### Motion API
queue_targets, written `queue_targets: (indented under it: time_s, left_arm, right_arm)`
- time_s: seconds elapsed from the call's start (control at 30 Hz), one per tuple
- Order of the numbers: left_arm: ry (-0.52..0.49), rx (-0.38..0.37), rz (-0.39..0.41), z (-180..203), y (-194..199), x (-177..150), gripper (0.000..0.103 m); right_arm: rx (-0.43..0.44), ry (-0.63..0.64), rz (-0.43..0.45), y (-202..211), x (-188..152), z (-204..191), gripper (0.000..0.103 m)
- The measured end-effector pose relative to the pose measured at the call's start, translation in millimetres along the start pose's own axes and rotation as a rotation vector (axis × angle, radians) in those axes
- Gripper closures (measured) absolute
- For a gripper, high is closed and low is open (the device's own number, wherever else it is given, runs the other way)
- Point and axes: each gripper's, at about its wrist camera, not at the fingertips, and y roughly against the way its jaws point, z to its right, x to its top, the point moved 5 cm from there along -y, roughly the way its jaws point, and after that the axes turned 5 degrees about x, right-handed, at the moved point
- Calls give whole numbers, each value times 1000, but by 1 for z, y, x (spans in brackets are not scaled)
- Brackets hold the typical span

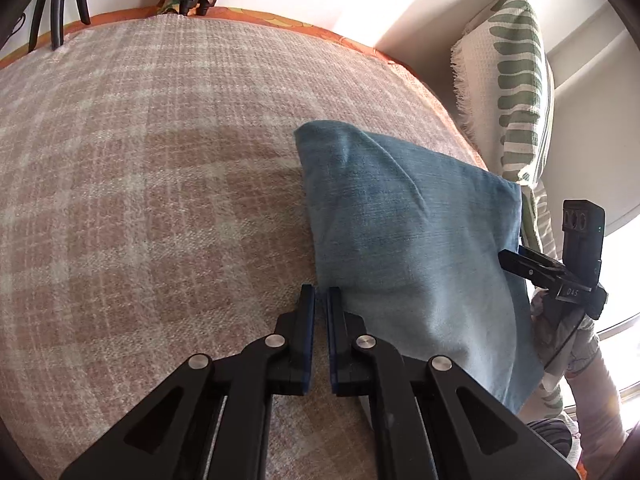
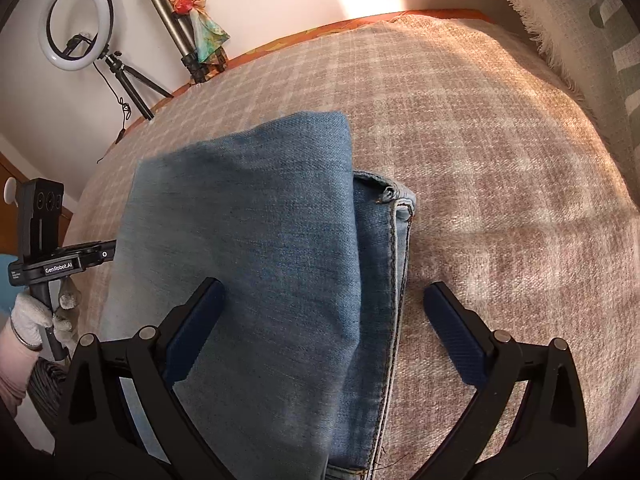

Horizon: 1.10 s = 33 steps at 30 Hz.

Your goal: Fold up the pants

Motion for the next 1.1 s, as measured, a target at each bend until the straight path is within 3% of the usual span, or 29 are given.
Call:
queue_targets:
  time_s: [0.1,0.3,0.43,0.53,0.63,0.67,0.73,0.77,0.9,1.03,1.1]
  left_arm:
    - [-75,28,22,4,0,0,100]
    - [-166,61,-40,15,-4,9,100]
    - [-85,-20,-28,6,-3,16,100]
    - [-9,-104,-65,-5,-7,21,100]
    - [9,-126,-73,-7,-12,27,100]
    - [13,-129,-80,-6,-15,28,100]
    - [0,-131,-78,-3,-17,30,100]
    - [-13,-127,-73,-1,-17,30,100]
    - [-74,-85,-66,8,-16,30,100]
    - [-184,70,-57,11,-9,25,100]
    - [-212,84,-75,13,-7,21,100]
  right_arm:
    - [2,1,-6,0,0,0,0]
    - [32,20,-25,-2,2,1,0]
    - [73,23,-11,-3,4,2,0]
    - [84,45,-15,-7,9,-1,0]
    - [104,51,-7,-13,14,-4,0]
    - [111,55,-3,-14,15,-6,2]
    - [139,53,0,-14,16,-9,17]
    - [162,36,-7,-14,15,-11,30]
    - [137,37,10,-10,12,-15,55]
    - [137,34,9,-4,10,-13,61]
    - [150,6,0,-6,12,-9,54]
